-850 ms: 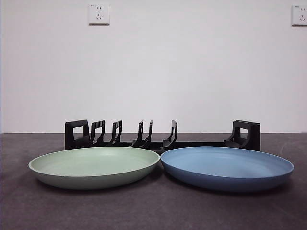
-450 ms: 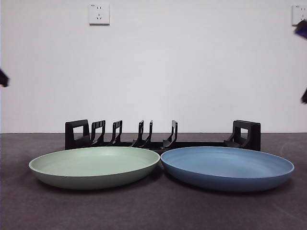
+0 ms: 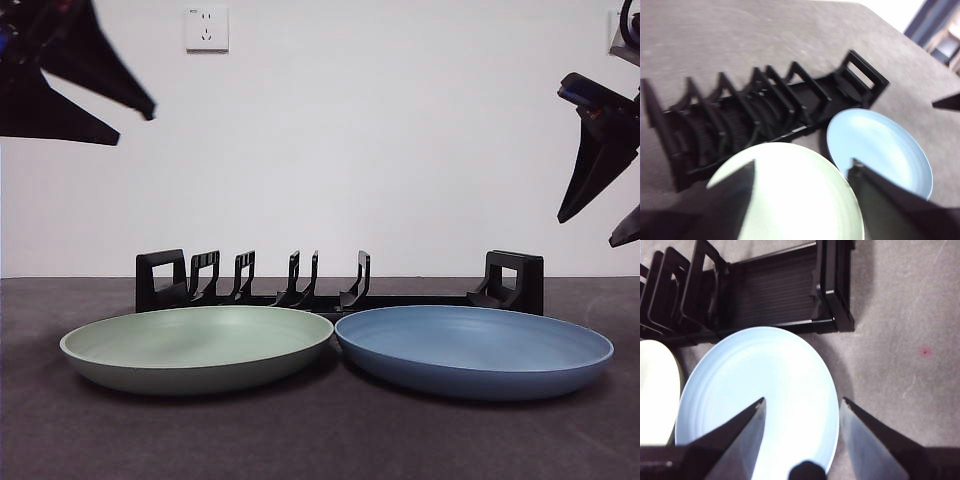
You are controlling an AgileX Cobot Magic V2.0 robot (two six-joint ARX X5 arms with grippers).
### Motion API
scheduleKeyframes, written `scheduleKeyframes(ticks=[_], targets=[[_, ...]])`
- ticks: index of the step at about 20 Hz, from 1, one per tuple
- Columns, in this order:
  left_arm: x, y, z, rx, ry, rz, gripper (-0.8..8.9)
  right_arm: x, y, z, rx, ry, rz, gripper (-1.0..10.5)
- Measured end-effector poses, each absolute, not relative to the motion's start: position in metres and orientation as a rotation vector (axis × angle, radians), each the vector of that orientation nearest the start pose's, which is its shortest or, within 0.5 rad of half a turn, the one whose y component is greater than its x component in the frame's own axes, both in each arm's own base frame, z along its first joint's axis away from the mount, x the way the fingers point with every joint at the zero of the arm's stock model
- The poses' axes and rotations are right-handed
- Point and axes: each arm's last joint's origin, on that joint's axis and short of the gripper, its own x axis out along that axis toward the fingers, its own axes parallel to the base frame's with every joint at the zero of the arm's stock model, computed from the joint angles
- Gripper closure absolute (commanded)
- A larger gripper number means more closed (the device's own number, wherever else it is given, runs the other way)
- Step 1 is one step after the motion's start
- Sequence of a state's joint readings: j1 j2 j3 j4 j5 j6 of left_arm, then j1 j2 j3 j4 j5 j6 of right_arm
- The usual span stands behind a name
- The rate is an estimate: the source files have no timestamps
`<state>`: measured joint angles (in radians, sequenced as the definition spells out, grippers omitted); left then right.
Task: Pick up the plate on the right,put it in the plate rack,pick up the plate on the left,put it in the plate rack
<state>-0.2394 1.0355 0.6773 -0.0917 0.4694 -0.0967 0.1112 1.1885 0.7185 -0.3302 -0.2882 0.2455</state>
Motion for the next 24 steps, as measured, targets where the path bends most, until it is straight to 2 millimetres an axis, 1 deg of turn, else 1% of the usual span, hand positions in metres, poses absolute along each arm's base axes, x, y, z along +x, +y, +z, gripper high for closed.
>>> scheduleKeyframes(ticks=[3,9,10,11,13,18,19,20,24], targets=[[0.205,-0.083,0.259,-0.076,0.489,-0.695,4.80,0.236,0.035,0.215,0.299,0.879,0.273,7.0],[0.188,-0.118,0.262,0.046,0.471,-0.768,4.80,0.250,0.037,0.179,0.316,1.044,0.257,7.0],[0.186,-0.122,0.262,0.057,0.469,-0.773,4.80,0.252,0.037,0.174,0.329,1.067,0.274,7.1],[0.184,-0.125,0.262,0.067,0.467,-0.783,4.80,0.253,0.038,0.169,0.338,1.089,0.286,7.8],[0.181,-0.129,0.261,0.082,0.465,-0.787,4.80,0.254,0.038,0.164,0.340,1.109,0.283,8.2],[0.177,-0.132,0.258,0.100,0.499,-0.784,4.80,0.256,0.038,0.156,0.331,1.143,0.273,8.3],[0.177,-0.132,0.258,0.101,0.503,-0.783,4.80,0.256,0.038,0.154,0.330,1.156,0.271,8.8],[0.177,-0.131,0.258,0.103,0.508,-0.782,4.80,0.256,0.038,0.153,0.330,1.164,0.270,9.7],[0.175,-0.132,0.256,0.116,0.525,-0.789,4.80,0.255,0.038,0.152,0.327,1.173,0.269,9.6]])
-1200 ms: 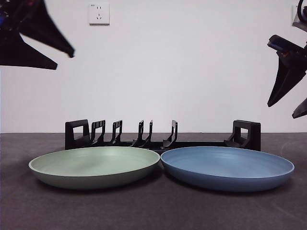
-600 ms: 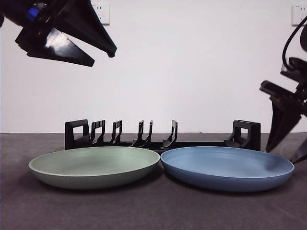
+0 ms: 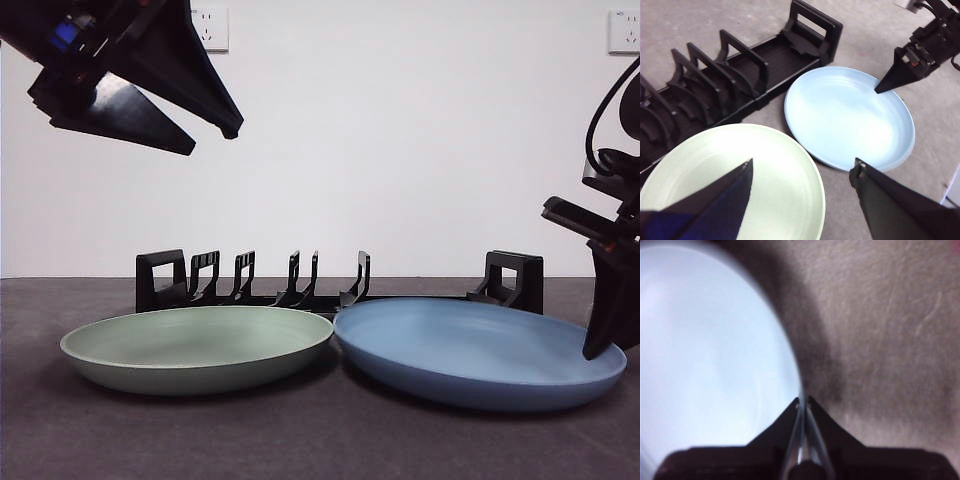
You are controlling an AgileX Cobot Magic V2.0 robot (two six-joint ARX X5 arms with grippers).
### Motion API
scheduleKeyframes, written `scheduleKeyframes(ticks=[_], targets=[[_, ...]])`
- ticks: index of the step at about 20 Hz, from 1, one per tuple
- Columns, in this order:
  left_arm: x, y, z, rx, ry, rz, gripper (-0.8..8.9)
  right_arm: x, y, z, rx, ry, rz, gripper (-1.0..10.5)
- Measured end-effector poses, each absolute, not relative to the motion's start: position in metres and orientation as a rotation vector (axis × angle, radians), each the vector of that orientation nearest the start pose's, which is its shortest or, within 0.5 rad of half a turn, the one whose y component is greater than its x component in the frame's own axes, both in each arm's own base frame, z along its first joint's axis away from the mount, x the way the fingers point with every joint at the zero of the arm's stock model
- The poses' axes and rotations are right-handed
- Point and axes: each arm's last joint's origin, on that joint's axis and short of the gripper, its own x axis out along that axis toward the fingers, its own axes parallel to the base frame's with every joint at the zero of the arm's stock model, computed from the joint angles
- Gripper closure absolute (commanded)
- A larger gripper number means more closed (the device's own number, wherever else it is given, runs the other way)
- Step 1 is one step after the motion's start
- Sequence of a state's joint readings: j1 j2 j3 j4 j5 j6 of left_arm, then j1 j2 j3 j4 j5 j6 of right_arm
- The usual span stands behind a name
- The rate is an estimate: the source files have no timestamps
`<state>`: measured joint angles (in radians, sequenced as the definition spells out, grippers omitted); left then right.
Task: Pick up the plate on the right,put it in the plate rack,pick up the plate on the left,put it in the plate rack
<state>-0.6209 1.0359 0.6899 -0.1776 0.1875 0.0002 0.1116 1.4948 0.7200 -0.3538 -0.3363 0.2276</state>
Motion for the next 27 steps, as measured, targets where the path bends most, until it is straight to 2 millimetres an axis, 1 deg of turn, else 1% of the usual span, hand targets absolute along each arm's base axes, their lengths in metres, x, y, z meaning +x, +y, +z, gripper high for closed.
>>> scheduleKeyframes(ticks=[2,4,6,9,13,15,18,23,24,26,27], targets=[[0.172,-0.136,0.256,0.138,0.519,-0.818,4.80,0.252,0.038,0.153,0.330,1.195,0.265,9.6],[0.167,-0.143,0.256,0.171,0.508,-0.860,4.80,0.246,0.037,0.159,0.330,1.205,0.261,9.6],[0.160,-0.151,0.256,0.225,0.485,-0.918,4.80,0.240,0.037,0.175,0.349,1.158,0.264,9.6],[0.148,-0.163,0.261,0.355,0.412,-0.996,4.81,0.229,0.039,0.200,0.383,1.097,0.330,9.6],[0.134,-0.181,0.282,0.609,0.274,-1.011,5.03,0.232,0.052,0.230,0.361,1.074,0.393,9.6],[0.131,-0.191,0.286,0.739,0.248,-1.039,5.02,0.235,0.062,0.243,0.340,1.045,0.435,9.6],[0.131,-0.204,0.278,0.865,0.280,-1.087,5.02,0.236,0.072,0.256,0.320,1.011,0.484,9.6],[0.133,-0.218,0.257,0.950,0.362,-1.127,5.04,0.234,0.073,0.258,0.320,1.041,0.481,9.6],[0.134,-0.220,0.253,0.961,0.375,-1.122,5.44,0.234,0.073,0.258,0.320,1.049,0.479,9.6],[0.136,-0.223,0.248,0.983,0.392,-1.115,8.07,0.233,0.073,0.257,0.319,1.061,0.477,9.6],[0.137,-0.223,0.247,0.987,0.395,-1.115,8.21,0.232,0.073,0.257,0.318,1.064,0.477,9.6]])
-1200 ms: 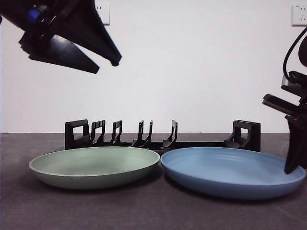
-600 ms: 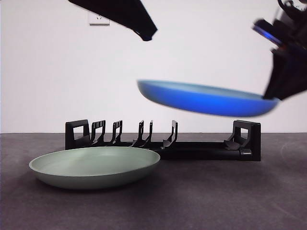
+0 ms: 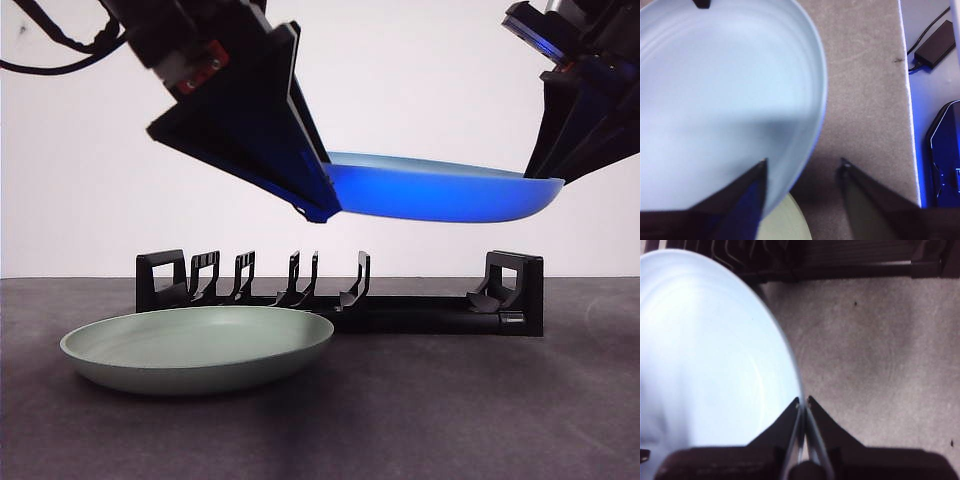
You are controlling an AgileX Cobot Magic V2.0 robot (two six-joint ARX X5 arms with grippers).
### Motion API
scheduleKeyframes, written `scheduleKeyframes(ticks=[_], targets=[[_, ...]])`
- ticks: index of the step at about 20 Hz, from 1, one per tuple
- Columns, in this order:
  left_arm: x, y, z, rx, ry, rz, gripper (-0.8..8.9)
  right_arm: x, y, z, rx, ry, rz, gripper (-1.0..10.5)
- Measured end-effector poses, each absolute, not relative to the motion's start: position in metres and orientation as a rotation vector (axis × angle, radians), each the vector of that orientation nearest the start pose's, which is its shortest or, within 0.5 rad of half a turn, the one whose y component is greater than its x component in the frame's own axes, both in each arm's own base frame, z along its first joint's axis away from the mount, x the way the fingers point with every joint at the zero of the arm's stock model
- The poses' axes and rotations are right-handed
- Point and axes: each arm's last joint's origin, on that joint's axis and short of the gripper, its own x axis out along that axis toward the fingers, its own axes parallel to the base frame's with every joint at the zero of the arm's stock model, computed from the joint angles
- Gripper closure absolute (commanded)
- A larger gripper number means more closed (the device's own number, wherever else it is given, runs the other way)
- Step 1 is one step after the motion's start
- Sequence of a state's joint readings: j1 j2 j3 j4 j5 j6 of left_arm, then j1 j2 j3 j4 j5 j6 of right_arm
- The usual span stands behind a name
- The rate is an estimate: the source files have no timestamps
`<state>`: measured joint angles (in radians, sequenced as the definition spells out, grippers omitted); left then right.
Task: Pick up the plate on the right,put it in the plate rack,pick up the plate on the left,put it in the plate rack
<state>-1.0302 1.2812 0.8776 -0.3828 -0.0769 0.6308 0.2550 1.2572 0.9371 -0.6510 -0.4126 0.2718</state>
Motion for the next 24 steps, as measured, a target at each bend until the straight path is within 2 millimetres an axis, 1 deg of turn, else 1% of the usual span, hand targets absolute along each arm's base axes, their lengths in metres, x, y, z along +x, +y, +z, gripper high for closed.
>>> scheduleKeyframes(ticks=[6,13,14,16,17,20,21,22,23,24], targets=[[0.1366,-0.2257,0.2433,1.025,0.398,-1.138,8.22,0.2325,0.0736,0.2577,0.336,1.060,0.529,9.6],[0.1363,-0.2254,0.2431,1.026,0.404,-1.142,8.12,0.2326,0.0738,0.2579,0.330,1.055,0.542,9.6],[0.1359,-0.2254,0.2429,1.022,0.407,-1.156,7.65,0.2326,0.0739,0.2579,0.330,1.055,0.543,9.6],[0.1353,-0.2257,0.2428,1.013,0.408,-1.178,5.45,0.2321,0.0742,0.2578,0.330,1.059,0.554,9.6],[0.1354,-0.2255,0.2427,1.016,0.409,-1.172,5.30,0.2320,0.0742,0.2578,0.330,1.059,0.555,9.6],[0.1353,-0.2245,0.2418,1.030,0.423,-1.159,5.33,0.2315,0.0754,0.2584,0.350,1.064,0.596,9.6],[0.1356,-0.2242,0.2418,1.037,0.424,-1.145,5.51,0.2314,0.0755,0.2585,0.354,1.064,0.601,9.6],[0.1360,-0.2240,0.2418,1.044,0.425,-1.131,6.52,0.2316,0.0756,0.2590,0.354,1.062,0.601,9.6],[0.1363,-0.2238,0.2418,1.049,0.425,-1.118,8.17,0.2320,0.0757,0.2601,0.353,1.058,0.602,9.6],[0.1364,-0.2237,0.2418,1.051,0.425,-1.115,8.19,0.2322,0.0757,0.2611,0.352,1.055,0.604,9.6]])
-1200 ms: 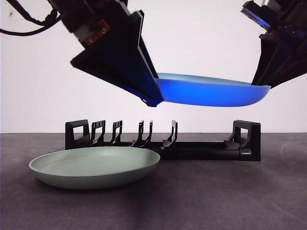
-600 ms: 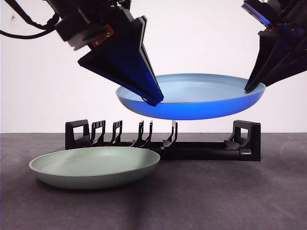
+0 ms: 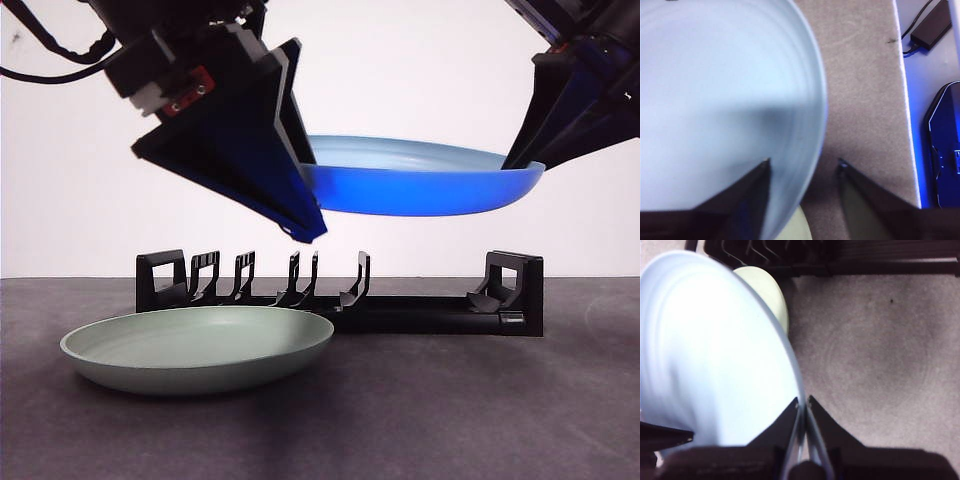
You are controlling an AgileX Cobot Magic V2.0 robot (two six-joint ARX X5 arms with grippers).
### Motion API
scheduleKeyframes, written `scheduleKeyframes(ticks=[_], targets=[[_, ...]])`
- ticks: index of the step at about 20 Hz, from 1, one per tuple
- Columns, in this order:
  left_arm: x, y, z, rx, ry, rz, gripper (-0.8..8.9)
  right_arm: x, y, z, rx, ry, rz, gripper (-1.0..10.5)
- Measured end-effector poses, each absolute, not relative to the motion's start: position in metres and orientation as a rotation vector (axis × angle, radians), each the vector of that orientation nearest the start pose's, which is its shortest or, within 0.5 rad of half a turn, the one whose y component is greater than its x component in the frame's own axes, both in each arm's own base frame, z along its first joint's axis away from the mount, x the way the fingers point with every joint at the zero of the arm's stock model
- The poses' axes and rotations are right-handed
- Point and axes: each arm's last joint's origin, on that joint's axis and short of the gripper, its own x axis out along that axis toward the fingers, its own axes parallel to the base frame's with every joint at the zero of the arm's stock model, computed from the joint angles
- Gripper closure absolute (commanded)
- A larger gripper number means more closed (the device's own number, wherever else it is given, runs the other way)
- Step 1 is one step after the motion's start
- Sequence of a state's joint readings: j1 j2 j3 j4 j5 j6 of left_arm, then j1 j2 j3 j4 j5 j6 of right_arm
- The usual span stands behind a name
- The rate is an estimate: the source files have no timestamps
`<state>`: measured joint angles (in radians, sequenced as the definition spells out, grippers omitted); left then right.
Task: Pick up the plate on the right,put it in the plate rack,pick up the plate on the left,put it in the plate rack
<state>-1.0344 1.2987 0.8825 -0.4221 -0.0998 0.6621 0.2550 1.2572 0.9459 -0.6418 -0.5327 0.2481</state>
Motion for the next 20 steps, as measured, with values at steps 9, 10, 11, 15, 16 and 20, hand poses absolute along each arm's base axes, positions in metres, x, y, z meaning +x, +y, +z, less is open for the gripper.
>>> scheduleKeyframes(ticks=[9,10,11,15,16,20], targets=[[0.136,-0.224,0.241,1.084,0.407,-1.135,8.20,0.234,0.076,0.264,0.349,1.027,0.616,9.3],[0.136,-0.224,0.241,1.083,0.407,-1.135,8.20,0.235,0.077,0.266,0.350,1.022,0.622,8.8],[0.136,-0.224,0.242,1.082,0.406,-1.134,8.20,0.236,0.077,0.270,0.353,1.005,0.635,7.6],[0.138,-0.224,0.240,1.036,0.446,-1.099,8.20,0.246,0.080,0.300,0.339,0.826,0.686,5.1],[0.141,-0.225,0.241,0.995,0.442,-1.082,8.20,0.245,0.080,0.307,0.333,0.769,0.690,5.1],[0.164,-0.223,0.255,0.746,0.379,-0.942,8.20,0.231,0.073,0.344,0.303,0.492,0.607,5.1]])
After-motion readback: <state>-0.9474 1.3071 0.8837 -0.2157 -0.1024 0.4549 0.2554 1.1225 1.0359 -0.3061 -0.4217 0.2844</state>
